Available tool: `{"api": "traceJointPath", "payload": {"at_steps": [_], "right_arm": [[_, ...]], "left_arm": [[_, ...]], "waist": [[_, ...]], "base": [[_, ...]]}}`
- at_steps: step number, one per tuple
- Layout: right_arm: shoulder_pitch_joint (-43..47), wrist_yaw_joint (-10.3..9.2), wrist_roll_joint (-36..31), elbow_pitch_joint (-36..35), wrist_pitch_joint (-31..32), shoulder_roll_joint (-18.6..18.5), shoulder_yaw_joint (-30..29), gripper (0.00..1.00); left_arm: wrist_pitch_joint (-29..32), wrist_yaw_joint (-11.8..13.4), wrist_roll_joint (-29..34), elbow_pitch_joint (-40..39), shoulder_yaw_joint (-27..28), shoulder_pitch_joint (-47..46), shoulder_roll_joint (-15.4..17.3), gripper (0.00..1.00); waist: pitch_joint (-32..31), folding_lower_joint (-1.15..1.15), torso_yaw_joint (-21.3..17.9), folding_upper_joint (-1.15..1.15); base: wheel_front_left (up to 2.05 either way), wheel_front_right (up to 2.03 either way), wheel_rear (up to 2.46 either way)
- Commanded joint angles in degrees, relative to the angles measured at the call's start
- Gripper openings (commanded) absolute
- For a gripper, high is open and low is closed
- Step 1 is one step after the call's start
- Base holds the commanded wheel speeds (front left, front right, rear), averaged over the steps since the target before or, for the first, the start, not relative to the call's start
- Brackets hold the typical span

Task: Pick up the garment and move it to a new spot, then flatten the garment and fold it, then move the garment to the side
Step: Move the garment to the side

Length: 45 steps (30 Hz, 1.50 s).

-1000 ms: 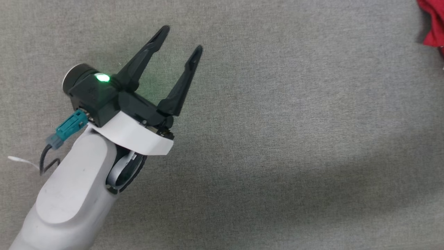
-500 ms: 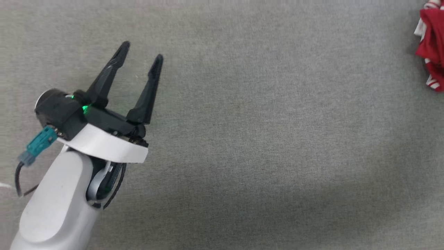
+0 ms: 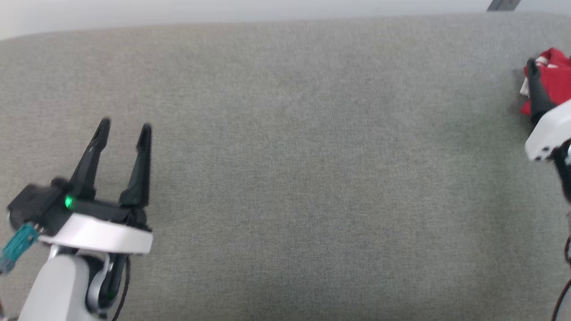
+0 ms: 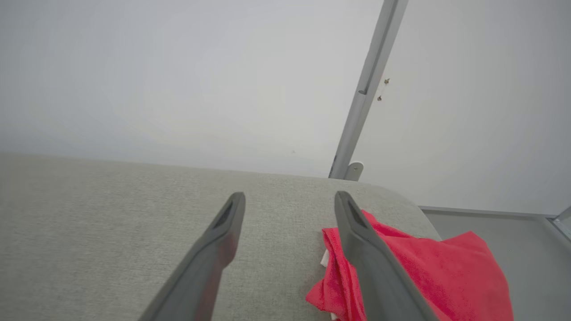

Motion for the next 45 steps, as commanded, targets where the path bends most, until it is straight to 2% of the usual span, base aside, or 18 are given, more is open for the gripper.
{"api": "traceJointPath", "payload": {"at_steps": [1,9,18,29,37,45], "right_arm": [[1.7,-0.16,1.03,-0.63,-0.76,0.3,0.49,1.0],[9.76,-0.16,5.06,-4.14,-4.92,1.39,3.94,1.0],[18.83,-0.16,8.42,-7.33,-9.42,3.62,4.98,1.0],[28.84,-0.1,8.55,-12.32,-13.29,7.16,3.09,1.0],[36.08,-0.1,6.97,-17.74,-13.04,10.17,0.4,1.0],[39.5,-0.1,6.09,-21.65,-11.57,12.16,-0.7,1.0]], "left_arm": [[-0.25,-0.16,0.2,-0.14,0.85,1.62,-0.02,1.0],[-0.25,-0.16,0.99,-0.52,6.84,9.93,-0.7,1.0],[-0.25,-0.16,0.97,-2.0,11.6,17.62,-2.23,1.0],[-0.25,-0.16,0.39,-2.84,13.69,23.96,-3.05,1.0],[-0.25,-0.17,-0.81,-3.0,14.2,27.47,-3.41,1.0],[-0.25,-0.17,-1.15,-2.83,14.27,28.61,-3.73,1.0]], "waist": [[-1.74,0.0,0.66,0.0],[-5.88,0.0,1.3,0.0],[-9.68,0.0,1.39,0.0],[-12.56,0.0,1.59,0.0],[-14.55,0.0,1.73,0.0],[-15.23,0.0,1.57,0.0]], "base": [[0.0,0.0,0.0],[0.0,0.0,0.0],[0.0,0.0,0.0],[0.0,0.0,0.0],[0.0,0.0,0.0],[0.0,0.0,0.0]]}}
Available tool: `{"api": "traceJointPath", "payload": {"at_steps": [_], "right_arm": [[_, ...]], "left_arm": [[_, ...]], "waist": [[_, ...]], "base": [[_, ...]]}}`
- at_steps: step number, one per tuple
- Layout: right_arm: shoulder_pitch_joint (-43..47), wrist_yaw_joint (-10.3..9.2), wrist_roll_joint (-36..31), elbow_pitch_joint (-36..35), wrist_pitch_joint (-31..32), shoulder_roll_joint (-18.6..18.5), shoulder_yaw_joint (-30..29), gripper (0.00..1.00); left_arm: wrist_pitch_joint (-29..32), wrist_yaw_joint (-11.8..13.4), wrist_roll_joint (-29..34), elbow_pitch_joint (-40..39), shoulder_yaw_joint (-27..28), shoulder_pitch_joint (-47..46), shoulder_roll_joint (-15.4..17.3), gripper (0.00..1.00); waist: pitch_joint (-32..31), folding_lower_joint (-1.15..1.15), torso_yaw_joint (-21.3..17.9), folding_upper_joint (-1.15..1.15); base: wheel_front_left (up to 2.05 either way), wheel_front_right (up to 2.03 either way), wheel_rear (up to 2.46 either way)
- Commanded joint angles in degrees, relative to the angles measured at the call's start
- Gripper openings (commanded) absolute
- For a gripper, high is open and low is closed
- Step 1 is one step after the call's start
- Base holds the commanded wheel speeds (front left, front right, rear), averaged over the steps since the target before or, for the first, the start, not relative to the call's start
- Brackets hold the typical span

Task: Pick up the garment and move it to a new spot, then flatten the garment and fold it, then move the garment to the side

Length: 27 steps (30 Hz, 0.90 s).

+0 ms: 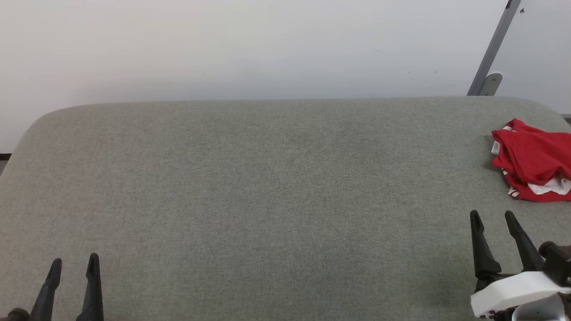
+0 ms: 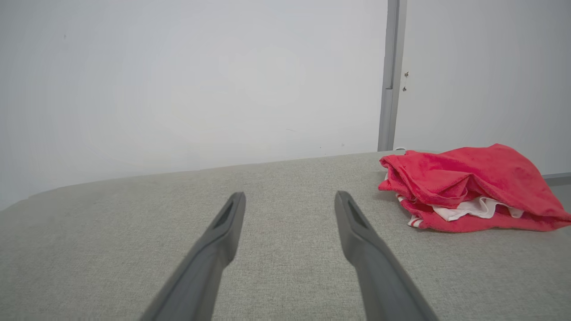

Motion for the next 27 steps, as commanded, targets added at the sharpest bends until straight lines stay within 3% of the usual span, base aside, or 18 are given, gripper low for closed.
{"api": "traceJointPath", "payload": {"at_steps": [1,22,23,27], "right_arm": [[0.78,-0.03,-0.04,-0.72,0.14,0.42,-0.16,1.0],[2.26,-0.03,-0.91,-3.63,2.17,2.06,-1.06,1.0],[1.77,0.0,-1.07,-3.47,2.06,1.92,-1.07,0.0],[2.31,0.0,-0.75,-1.51,2.19,2.32,-0.81,0.0]], "left_arm": [[-0.25,-0.17,-0.11,0.02,0.07,0.62,-0.09,1.0],[-0.25,-0.17,1.05,-0.7,-0.19,0.35,-0.43,1.0],[0.01,0.0,0.58,-0.49,-0.35,0.08,-0.3,0.0],[0.2,0.0,0.63,1.45,-0.9,0.04,-1.84,0.0]], "waist": [[-0.11,0.0,-0.04,0.0],[-0.51,0.0,-0.24,0.0],[-0.51,0.0,-0.24,0.0],[-0.5,0.0,-0.25,0.0]], "base": [[0.0,0.0,0.0],[0.0,0.0,0.0],[0.0,0.0,0.0],[0.0,0.0,0.0]]}}
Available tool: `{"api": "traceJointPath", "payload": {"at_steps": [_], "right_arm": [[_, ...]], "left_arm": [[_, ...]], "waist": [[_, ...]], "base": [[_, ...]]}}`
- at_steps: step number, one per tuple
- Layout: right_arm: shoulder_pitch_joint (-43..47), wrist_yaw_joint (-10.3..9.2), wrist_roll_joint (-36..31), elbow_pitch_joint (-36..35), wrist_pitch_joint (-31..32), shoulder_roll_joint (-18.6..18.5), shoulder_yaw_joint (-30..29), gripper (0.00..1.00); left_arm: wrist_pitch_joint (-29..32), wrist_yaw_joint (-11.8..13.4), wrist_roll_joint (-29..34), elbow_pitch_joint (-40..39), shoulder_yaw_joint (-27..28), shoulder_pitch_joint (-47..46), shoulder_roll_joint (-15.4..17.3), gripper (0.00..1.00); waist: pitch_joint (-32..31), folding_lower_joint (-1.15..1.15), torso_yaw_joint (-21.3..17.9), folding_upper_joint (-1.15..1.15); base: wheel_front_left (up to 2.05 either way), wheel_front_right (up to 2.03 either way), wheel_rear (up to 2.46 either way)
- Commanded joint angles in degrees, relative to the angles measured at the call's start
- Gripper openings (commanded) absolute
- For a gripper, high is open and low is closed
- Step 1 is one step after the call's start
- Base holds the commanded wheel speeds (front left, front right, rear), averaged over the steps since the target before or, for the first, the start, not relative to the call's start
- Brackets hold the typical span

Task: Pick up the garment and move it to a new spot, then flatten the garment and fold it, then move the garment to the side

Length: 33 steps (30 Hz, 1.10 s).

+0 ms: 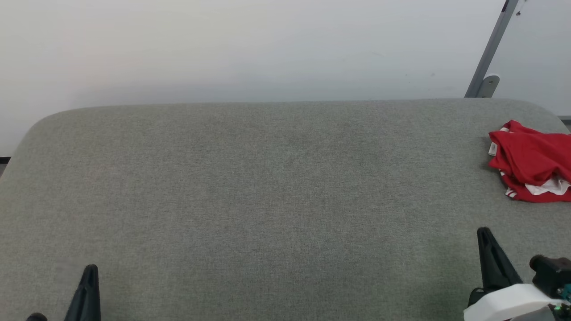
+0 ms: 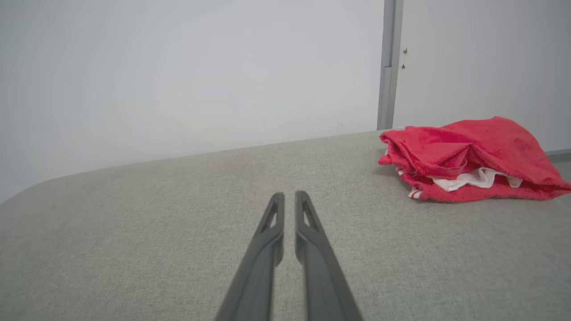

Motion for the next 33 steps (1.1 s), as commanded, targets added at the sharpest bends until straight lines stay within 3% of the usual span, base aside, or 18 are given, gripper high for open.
{"api": "traceJointPath", "payload": {"at_steps": [1,33], "right_arm": [[-0.67,0.0,1.37,-0.12,0.3,-0.04,-0.22,0.0],[-4.48,0.0,30.46,2.59,5.04,0.88,-0.27,0.0]], "left_arm": [[0.34,0.0,-1.27,-0.32,0.13,-0.32,0.17,0.0],[8.15,-0.08,-27.01,4.38,0.26,-8.02,-3.77,0.0]], "waist": [[0.01,0.0,-0.02,0.0],[0.36,0.0,-0.69,0.0]], "base": [[0.0,0.0,0.0],[0.0,0.0,0.0]]}}
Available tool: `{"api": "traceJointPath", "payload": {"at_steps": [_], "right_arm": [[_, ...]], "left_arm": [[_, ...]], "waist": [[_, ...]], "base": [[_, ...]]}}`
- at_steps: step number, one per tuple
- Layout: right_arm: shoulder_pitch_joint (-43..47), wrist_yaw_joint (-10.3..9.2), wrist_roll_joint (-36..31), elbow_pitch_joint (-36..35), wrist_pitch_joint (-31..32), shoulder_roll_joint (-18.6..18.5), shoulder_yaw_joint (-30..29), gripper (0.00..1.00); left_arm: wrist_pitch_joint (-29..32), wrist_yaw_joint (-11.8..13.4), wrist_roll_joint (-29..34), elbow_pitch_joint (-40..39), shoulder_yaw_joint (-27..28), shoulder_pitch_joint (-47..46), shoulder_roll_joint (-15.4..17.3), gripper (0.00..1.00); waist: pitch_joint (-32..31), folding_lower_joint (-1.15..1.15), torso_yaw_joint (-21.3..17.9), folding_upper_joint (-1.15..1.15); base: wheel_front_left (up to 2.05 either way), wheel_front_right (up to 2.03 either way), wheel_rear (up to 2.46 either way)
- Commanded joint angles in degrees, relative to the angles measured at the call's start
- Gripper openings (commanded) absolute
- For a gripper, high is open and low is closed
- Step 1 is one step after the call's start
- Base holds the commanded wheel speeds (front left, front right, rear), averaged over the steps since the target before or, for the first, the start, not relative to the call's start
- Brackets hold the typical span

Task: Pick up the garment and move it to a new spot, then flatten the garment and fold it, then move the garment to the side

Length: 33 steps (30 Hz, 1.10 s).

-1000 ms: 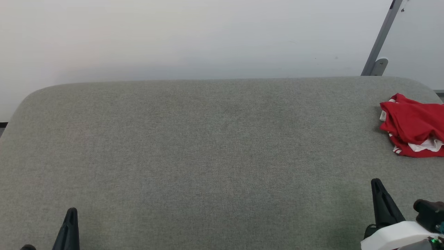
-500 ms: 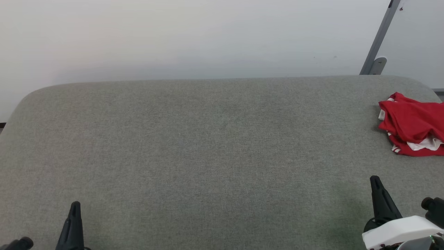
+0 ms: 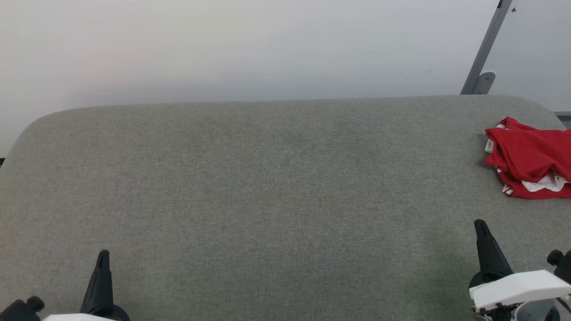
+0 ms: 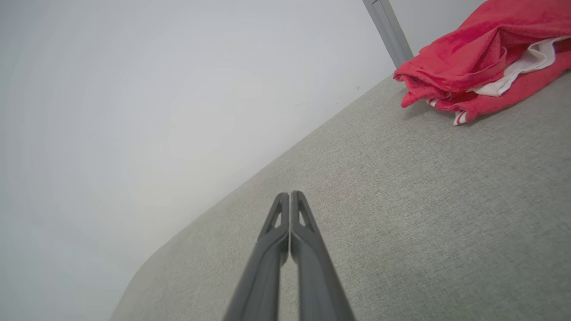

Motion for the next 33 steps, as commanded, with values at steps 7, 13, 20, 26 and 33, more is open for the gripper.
{"api": "traceJointPath", "payload": {"at_steps": [7,13,20,26,33], "right_arm": [[-2.11,-0.01,5.54,-0.06,1.01,0.02,-0.22,0.0],[-2.62,-0.01,9.66,0.34,1.7,0.16,-0.24,0.0],[-3.29,-0.01,14.13,0.76,2.41,0.3,-0.27,0.0],[-3.77,-0.01,18.35,1.22,3.15,0.45,-0.3,0.0],[-4.35,-0.01,22.26,1.67,3.85,0.6,-0.32,0.0]], "left_arm": [[1.49,-0.09,-5.22,0.22,0.37,-2.68,-0.24,0.0],[2.62,-0.11,-8.84,0.86,0.43,-3.76,-0.87,0.0],[3.9,-0.12,-12.66,1.58,0.49,-4.97,-1.51,0.0],[5.09,-0.14,-16.29,2.25,0.56,-6.04,-2.15,0.0],[6.18,-0.16,-19.7,2.88,0.65,-7.09,-2.79,0.0]], "waist": [[0.07,0.0,-0.13,0.0],[0.14,0.0,-0.26,0.0],[0.21,0.0,-0.4,0.0],[0.29,0.0,-0.55,0.0],[0.36,0.0,-0.69,0.0]], "base": [[0.0,0.0,0.0],[0.0,0.0,0.0],[0.0,0.0,0.0],[0.0,0.0,0.0],[0.0,0.0,0.0]]}}
